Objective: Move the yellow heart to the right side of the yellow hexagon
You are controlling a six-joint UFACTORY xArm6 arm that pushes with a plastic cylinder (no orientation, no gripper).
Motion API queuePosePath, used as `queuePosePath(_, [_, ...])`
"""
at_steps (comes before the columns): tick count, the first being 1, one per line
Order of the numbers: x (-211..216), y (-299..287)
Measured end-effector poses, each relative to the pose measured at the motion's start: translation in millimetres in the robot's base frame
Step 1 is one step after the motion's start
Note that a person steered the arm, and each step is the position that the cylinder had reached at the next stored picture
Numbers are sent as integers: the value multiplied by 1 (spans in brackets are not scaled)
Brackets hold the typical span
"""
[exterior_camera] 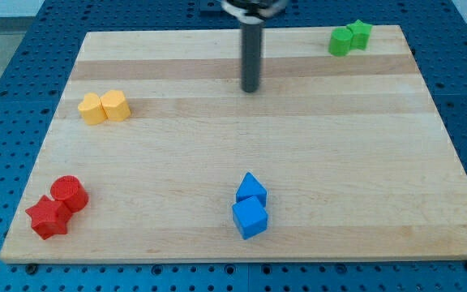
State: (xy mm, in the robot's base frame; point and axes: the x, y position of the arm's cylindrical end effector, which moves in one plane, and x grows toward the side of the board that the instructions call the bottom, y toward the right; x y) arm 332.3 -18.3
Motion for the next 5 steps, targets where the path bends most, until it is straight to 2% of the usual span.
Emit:
queuePosePath(3, [-8, -285])
queuePosePath(4, [-1, -287])
queuePosePath(5, [58, -273])
